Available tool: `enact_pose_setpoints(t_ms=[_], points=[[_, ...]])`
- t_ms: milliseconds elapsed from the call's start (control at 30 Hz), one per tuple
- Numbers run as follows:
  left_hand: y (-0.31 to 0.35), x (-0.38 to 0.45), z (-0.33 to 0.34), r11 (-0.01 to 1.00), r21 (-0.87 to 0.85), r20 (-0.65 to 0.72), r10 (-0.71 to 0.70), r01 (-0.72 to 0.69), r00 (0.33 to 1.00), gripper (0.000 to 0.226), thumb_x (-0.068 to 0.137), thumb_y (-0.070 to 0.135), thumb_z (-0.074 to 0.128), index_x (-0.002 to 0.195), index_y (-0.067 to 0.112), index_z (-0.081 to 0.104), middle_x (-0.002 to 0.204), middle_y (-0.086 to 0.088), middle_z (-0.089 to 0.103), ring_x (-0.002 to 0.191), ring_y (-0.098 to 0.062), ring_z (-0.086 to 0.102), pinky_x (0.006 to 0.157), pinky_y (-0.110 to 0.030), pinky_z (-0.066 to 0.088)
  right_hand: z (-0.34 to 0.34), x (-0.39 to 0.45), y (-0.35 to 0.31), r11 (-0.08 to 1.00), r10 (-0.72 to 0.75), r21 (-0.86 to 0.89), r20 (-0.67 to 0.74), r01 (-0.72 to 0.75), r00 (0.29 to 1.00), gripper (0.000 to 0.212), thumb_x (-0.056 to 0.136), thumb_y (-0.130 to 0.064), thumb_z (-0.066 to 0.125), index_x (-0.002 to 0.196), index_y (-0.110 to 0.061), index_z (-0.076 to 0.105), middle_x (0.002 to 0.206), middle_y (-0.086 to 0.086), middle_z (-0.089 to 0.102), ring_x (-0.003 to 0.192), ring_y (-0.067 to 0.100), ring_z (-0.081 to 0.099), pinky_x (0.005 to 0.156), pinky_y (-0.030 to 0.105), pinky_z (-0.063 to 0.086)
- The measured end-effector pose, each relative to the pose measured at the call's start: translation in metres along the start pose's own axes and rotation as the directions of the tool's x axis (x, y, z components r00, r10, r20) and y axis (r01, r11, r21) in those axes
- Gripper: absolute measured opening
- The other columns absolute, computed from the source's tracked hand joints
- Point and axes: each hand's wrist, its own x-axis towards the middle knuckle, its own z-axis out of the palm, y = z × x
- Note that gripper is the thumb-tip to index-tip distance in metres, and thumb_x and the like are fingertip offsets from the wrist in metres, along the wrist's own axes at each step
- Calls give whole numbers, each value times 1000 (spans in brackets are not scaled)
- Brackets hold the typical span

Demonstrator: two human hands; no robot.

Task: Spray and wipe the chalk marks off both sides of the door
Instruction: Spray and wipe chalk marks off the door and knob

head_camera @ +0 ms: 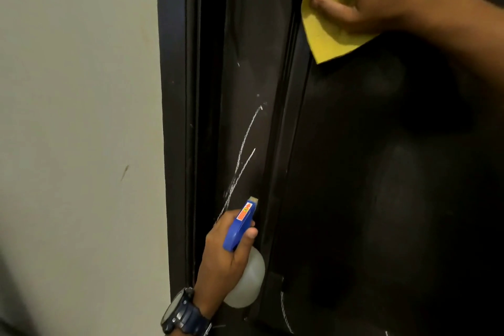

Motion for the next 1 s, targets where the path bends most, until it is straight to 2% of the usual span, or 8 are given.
enact_pose_setpoints(t_ms=[100,167,333,533,667,800,900,1000], points=[[-2,-4,1,1000,-6,-18,2,-2,1000,55,96,63,44,106,13,64,89,10,62,78,-10,64,70,-9,45,15,-32,-21,998,-70,-3,6,70,998,85,94,-69,26,157,-12,22,160,17,31,143,44,30,113,55,27],[-4,-6,1,1000,-8,-25,-16,16,1000,48,95,63,44,104,20,63,88,10,63,78,-11,64,70,-10,46,38,-69,-47,985,-174,-14,7,174,985,87,95,-68,28,159,-10,22,164,12,27,152,40,14,122,54,11],[-12,-20,1,999,-10,-9,-42,42,999,37,96,62,45,105,29,60,88,7,64,80,-12,65,73,-11,47,110,-203,-147,922,-383,97,110,374,917,84,94,-61,41,158,-9,28,162,12,32,154,38,10,124,53,4],[-22,-40,5,997,53,85,-64,60,994,58,96,66,40,108,13,62,89,5,65,84,-6,64,74,-7,45,145,-313,-233,896,-442,195,305,399,844,74,99,-52,46,157,-10,26,160,13,19,154,34,-11,123,49,-13],[-30,-49,4,994,88,127,-81,70,989,61,97,66,37,109,11,62,89,4,65,84,-7,64,74,-11,47,135,-324,-249,957,-269,211,387,199,882,72,98,-49,51,157,-13,30,160,8,33,155,31,1,124,50,-4],[-32,-56,1,995,86,151,-63,51,986,57,99,62,36,103,10,61,87,10,61,82,1,61,74,-6,45,105,-357,-270,915,172,294,335,-276,926,72,95,-45,57,154,-12,33,158,11,38,153,34,13,123,56,8],[-36,-61,1,994,98,194,-60,41,979,58,99,62,34,98,11,60,83,16,55,78,8,57,73,-3,42,69,-397,-277,721,452,403,344,-564,823,84,93,-42,57,159,-10,16,168,11,13,151,37,21,119,56,24],[-39,-71,8,995,78,229,-85,69,970,64,96,68,34,95,11,63,77,12,56,73,6,58,70,-2,41,29,-429,-275,433,697,457,376,-777,610,83,93,-28,52,161,-17,6,170,2,1,155,19,10,112,43,28]])
